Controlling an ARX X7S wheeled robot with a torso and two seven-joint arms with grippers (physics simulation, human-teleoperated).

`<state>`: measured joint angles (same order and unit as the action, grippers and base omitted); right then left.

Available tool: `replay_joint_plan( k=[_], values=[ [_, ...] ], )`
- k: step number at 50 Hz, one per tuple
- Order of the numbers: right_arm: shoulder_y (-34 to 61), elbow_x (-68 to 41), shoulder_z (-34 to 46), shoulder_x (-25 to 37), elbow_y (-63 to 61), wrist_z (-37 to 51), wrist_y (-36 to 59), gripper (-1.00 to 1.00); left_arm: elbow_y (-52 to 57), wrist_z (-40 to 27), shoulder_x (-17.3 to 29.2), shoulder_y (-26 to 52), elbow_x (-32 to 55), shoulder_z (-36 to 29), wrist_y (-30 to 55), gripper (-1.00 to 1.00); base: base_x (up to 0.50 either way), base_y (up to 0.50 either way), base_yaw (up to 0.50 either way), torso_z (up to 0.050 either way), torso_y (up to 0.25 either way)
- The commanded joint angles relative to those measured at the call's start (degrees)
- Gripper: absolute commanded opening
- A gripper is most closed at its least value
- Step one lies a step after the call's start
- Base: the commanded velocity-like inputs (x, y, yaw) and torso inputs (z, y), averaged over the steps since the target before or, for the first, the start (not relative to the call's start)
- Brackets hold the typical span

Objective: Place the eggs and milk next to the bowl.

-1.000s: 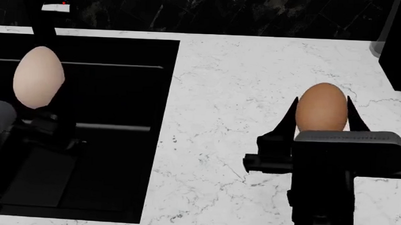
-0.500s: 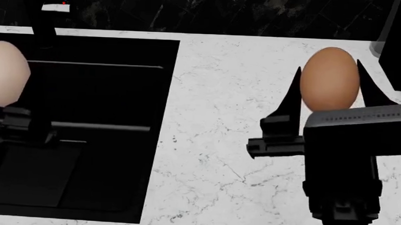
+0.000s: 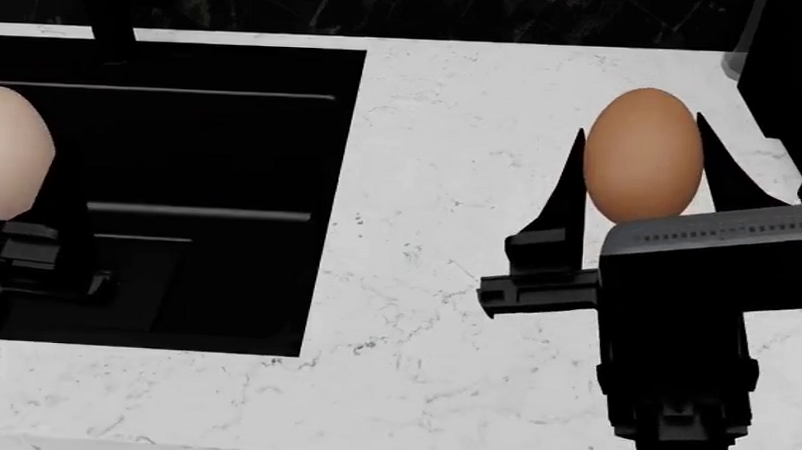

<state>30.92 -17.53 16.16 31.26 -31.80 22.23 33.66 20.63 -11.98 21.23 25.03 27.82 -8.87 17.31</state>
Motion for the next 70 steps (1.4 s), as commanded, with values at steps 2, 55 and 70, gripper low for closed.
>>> replay_joint_plan(
  k=[2, 55, 70],
  values=[
    [0.0, 1.1, -1.4, -1.4, 0.4, -2.8, -0.9, -1.0, -0.2, 0.5, -1.1, 0.5, 1.0, 1.6, -0.5, -1.0, 0.0, 0.0, 0.0, 0.0, 0.0],
    [-2.2, -0.6, -2.0, -1.5, 0.9, -2.7, -1.8, -1.0, 0.4, 1.3, -0.1, -0.6, 3.3, 0.4, -0.2, -1.0, 0.0, 0.45, 0.0, 0.0, 0.0],
    [-2.4, -1.2, -2.3, -1.7, 0.8, -2.6, -2.0, -1.0, 1.1, 2.0, 0.3, -0.8, 4.4, 0.7, -0.9, -1.0, 0.0, 0.5, 0.0, 0.0, 0.0]
  ],
)
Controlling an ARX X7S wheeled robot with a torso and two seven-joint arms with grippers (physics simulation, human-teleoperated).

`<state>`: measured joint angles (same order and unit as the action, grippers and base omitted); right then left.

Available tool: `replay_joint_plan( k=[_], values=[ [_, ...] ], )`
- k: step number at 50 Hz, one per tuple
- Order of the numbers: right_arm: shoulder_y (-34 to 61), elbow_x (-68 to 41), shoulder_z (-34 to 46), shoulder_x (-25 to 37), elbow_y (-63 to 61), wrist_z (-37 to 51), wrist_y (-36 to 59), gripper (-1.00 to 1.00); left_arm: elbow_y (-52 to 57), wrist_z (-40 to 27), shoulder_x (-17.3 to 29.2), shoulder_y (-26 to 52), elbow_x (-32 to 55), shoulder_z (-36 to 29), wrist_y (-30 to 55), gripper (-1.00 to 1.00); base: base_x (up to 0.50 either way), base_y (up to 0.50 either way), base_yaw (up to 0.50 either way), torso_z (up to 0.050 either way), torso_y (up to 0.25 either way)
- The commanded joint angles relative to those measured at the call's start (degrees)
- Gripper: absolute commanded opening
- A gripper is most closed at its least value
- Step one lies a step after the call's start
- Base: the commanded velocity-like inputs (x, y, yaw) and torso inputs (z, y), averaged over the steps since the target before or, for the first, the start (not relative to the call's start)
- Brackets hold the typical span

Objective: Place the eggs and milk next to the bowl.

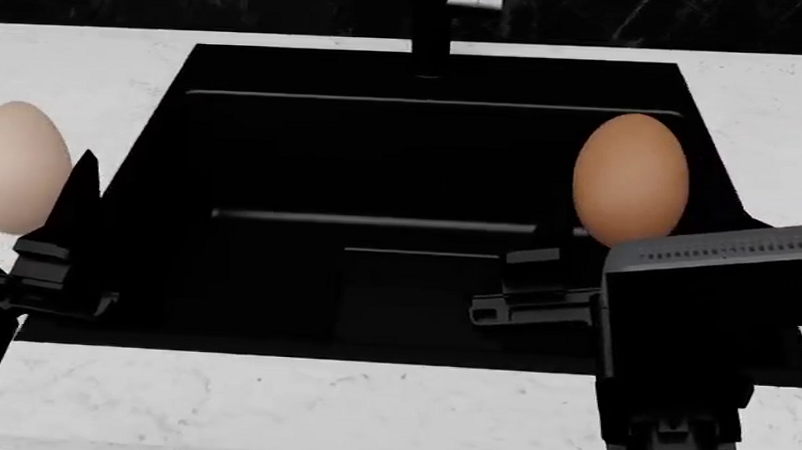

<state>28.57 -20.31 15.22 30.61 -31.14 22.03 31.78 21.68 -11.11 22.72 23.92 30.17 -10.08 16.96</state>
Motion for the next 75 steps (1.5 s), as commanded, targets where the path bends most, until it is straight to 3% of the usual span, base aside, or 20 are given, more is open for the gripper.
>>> replay_joint_plan(
  k=[1, 75],
  values=[
    [-0.1, 1.5, -1.4, -1.1, 0.1, -2.4, -0.2, -1.0, 0.1, 1.3, -1.2, 0.3, 2.0, 1.9, -0.7, -1.0, 0.0, 0.5, 0.0, 0.0, 0.0],
    [-1.8, 0.4, -1.6, -0.6, -1.1, -1.7, -0.9, -1.0, 0.4, 0.1, -0.1, 0.1, 1.5, 0.6, -1.2, -1.0, 0.0, 0.5, 0.0, 0.0, 0.0]
  ],
)
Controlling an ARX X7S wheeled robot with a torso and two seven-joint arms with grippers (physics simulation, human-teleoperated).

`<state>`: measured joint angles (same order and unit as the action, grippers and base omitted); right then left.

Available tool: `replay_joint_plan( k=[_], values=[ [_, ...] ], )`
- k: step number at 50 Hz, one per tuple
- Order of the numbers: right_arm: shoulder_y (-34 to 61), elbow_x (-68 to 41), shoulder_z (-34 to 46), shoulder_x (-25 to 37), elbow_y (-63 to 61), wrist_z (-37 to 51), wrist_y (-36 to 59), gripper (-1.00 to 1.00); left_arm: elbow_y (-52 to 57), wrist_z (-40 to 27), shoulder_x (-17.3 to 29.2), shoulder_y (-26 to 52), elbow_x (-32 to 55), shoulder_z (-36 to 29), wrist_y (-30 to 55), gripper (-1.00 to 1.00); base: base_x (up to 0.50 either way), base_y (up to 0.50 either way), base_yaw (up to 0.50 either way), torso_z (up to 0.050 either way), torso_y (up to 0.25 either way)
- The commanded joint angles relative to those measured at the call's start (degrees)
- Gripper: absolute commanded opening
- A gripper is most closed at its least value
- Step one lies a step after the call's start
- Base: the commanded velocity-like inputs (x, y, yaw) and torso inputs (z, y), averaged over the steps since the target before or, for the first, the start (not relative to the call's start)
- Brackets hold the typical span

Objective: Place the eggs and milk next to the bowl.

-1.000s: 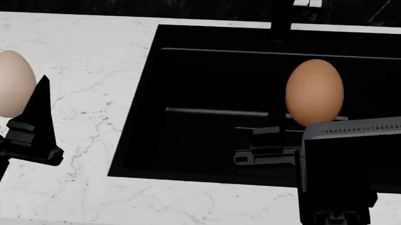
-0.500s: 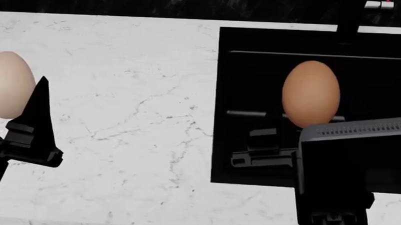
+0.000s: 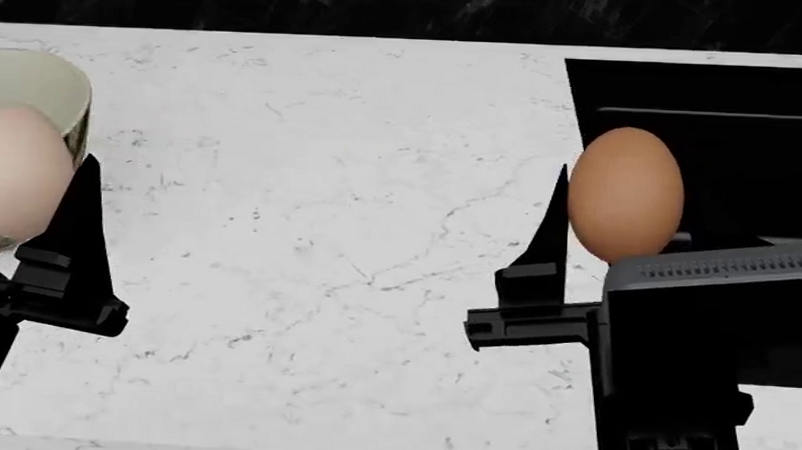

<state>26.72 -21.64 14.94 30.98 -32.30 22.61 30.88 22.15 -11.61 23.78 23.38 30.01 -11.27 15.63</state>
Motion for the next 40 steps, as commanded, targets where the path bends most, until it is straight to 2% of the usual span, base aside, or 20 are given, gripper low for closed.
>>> replay_joint_plan(
  k=[1, 40],
  values=[
    [0.2, 1.7, -1.3, -1.0, 0.1, -2.3, 0.1, -1.0, 0.0, 0.5, -1.1, 0.6, 1.7, 1.9, 0.1, -1.0, 0.0, 0.5, 0.0, 0.0, 0.0],
    [-0.6, 1.3, -1.6, -0.6, -0.2, -1.9, -0.3, -1.0, -0.4, 0.2, -0.9, 0.9, 1.6, 1.1, -0.3, -1.0, 0.0, 0.5, 0.0, 0.0, 0.0]
  ],
)
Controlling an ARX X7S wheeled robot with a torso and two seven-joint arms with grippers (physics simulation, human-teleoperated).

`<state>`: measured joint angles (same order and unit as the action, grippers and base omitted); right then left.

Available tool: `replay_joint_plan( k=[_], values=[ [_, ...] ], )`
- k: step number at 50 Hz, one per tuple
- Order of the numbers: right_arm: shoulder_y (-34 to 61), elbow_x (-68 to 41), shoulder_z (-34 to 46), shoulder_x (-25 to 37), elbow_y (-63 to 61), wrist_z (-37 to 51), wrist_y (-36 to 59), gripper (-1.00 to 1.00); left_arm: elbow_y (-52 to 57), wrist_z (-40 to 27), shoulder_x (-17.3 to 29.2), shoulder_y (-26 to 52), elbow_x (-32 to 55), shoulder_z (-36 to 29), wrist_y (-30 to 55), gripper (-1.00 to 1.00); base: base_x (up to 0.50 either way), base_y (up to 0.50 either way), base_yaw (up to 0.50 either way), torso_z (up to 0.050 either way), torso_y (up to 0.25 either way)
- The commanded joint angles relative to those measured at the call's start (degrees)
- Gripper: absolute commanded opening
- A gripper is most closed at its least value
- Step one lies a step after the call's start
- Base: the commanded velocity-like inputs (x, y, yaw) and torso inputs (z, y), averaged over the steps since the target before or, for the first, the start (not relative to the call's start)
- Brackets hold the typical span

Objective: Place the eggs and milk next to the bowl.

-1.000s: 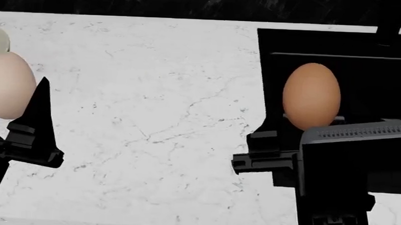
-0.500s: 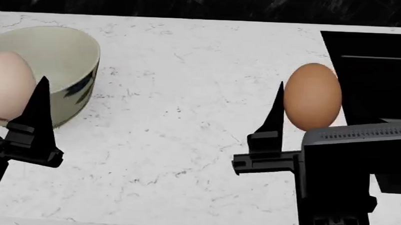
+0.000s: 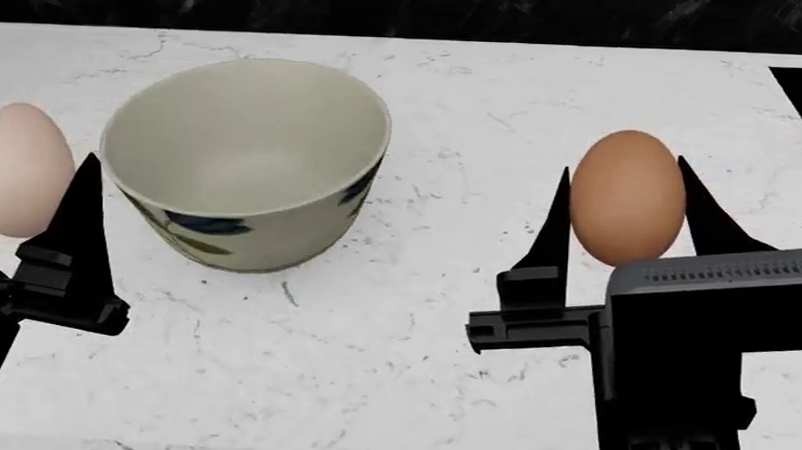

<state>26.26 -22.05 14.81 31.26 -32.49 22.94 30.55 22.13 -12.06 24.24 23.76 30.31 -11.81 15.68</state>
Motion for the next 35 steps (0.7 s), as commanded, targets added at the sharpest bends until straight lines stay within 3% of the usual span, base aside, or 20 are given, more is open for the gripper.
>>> replay_joint_plan(
  k=[1, 12, 26, 35],
  values=[
    [-0.2, 1.7, -1.5, -0.9, -0.1, -2.2, 0.1, -1.0, -0.5, 0.7, -1.4, 0.5, 1.2, 1.6, -0.4, -1.0, 0.0, 0.5, 0.0, 0.0, 0.0],
    [-0.6, 1.6, -1.8, -1.0, 0.4, -2.1, -0.6, -1.0, -0.7, 0.7, -1.4, 0.6, 1.0, 1.2, -0.7, -1.0, 0.0, 0.45, 0.0, 0.0, 0.0],
    [-0.6, 0.6, -2.4, -1.0, -0.3, -1.7, 0.1, -1.0, -0.5, 0.4, -1.3, 0.6, 1.0, 1.1, -0.8, -1.0, 0.0, 0.0, 0.0, 0.0, 0.0],
    [-0.6, 0.5, -2.2, -1.0, -0.1, -1.8, 0.0, -1.0, -0.5, 0.4, -1.2, 0.4, 1.1, 1.0, -1.0, -1.0, 0.23, 0.0, 0.0, 0.0, 0.0]
  ],
)
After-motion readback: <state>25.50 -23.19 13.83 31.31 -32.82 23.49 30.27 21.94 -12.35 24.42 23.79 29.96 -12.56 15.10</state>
